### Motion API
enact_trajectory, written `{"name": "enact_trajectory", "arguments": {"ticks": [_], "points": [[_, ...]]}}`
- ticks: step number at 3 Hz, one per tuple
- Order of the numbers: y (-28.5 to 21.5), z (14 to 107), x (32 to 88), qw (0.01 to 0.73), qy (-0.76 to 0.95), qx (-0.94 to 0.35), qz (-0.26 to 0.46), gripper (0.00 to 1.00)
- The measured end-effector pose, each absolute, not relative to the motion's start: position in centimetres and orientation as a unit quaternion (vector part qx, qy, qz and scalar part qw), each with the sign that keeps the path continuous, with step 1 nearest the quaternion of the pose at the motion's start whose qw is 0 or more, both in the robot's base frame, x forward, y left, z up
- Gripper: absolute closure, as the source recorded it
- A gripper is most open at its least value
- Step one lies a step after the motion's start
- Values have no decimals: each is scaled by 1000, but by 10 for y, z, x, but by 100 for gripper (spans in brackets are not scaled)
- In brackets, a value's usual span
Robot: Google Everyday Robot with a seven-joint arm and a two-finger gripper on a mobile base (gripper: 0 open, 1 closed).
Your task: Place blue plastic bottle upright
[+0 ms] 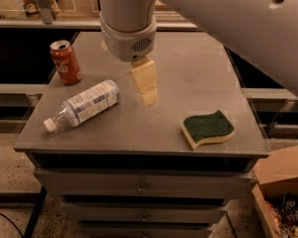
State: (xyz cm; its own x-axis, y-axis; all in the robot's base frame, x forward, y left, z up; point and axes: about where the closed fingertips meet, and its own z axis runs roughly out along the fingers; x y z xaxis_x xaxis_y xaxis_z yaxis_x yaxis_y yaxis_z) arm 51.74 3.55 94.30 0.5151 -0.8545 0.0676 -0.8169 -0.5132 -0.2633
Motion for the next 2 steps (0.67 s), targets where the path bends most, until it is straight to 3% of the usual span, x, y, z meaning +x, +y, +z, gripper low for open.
{"name": "enact_trajectory", "arguments": {"ticks": [2], "points": [[60,919,534,75,456,-884,-75,0]]}}
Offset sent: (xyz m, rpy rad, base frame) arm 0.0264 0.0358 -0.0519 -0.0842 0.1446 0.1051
